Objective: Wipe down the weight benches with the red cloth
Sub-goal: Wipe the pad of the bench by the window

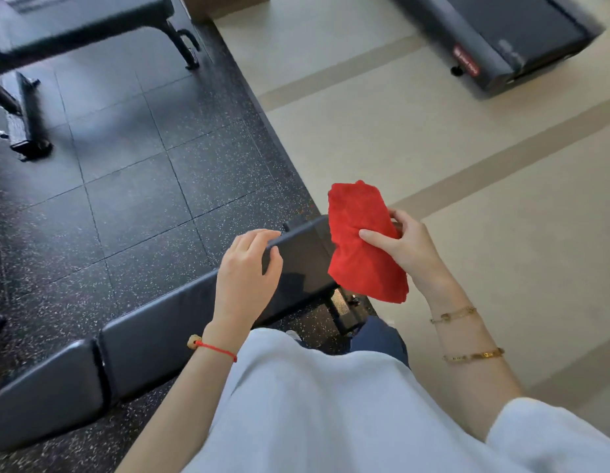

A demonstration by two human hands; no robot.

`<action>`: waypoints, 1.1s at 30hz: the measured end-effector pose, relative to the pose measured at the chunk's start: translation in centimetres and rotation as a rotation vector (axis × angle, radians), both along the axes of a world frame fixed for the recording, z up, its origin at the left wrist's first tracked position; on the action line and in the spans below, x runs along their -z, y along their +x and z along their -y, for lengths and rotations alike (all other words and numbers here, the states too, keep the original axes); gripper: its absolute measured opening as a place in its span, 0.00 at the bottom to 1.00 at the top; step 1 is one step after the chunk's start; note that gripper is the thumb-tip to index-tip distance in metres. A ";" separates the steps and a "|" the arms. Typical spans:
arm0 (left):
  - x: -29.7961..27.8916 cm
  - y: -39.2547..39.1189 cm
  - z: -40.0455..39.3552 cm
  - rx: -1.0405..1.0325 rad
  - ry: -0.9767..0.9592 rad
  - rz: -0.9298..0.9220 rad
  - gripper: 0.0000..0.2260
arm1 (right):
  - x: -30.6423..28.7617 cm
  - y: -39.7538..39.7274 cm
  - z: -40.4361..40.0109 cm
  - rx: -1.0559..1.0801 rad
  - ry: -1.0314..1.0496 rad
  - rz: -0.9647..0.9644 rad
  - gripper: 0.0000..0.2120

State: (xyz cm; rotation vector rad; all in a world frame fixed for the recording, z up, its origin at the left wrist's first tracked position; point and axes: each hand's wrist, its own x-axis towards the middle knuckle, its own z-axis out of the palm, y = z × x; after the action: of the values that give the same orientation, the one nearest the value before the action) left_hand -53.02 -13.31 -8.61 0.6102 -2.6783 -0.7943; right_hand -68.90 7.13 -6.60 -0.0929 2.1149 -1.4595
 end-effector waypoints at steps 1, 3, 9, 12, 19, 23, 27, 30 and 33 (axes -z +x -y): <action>-0.2 -0.9 -0.2 0.008 0.003 0.003 0.10 | -0.1 -0.8 -0.5 0.008 -0.005 -0.008 0.22; -0.3 -3.0 -0.8 0.012 0.004 0.010 0.10 | -0.2 -2.7 -1.7 0.027 -0.016 -0.022 0.21; 0.2 -11.3 -5.3 -0.069 0.040 0.008 0.09 | 0.3 -11.3 -6.6 -0.010 -0.033 -0.033 0.21; 0.0 -16.2 -9.3 -0.150 0.069 -0.004 0.09 | -0.2 -17.2 -9.9 -0.067 -0.028 -0.018 0.18; -1.0 -26.8 -18.1 -0.257 0.149 -0.007 0.10 | -1.7 -30.0 -17.4 -0.158 0.007 0.005 0.21; -1.4 -31.4 -20.5 -0.280 0.146 0.007 0.10 | -1.6 -34.8 -18.7 -0.173 -0.009 0.020 0.20; -1.7 -34.3 -21.1 -0.326 0.128 0.025 0.10 | -1.3 -37.9 -18.3 -0.214 -0.032 0.047 0.19; -1.5 -36.0 -20.8 -0.356 0.123 0.017 0.10 | -1.0 -40.0 -17.3 -0.262 -0.039 0.054 0.19; -0.9 -37.7 -19.9 -0.400 0.135 0.012 0.09 | -0.5 -42.3 -15.9 -0.293 -0.047 0.049 0.20</action>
State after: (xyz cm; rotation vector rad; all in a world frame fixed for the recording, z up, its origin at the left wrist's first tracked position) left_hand -90.71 6.58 -7.72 1.1403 -2.4041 -0.8570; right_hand -111.17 23.05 -6.12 -0.3658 1.9334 -1.3220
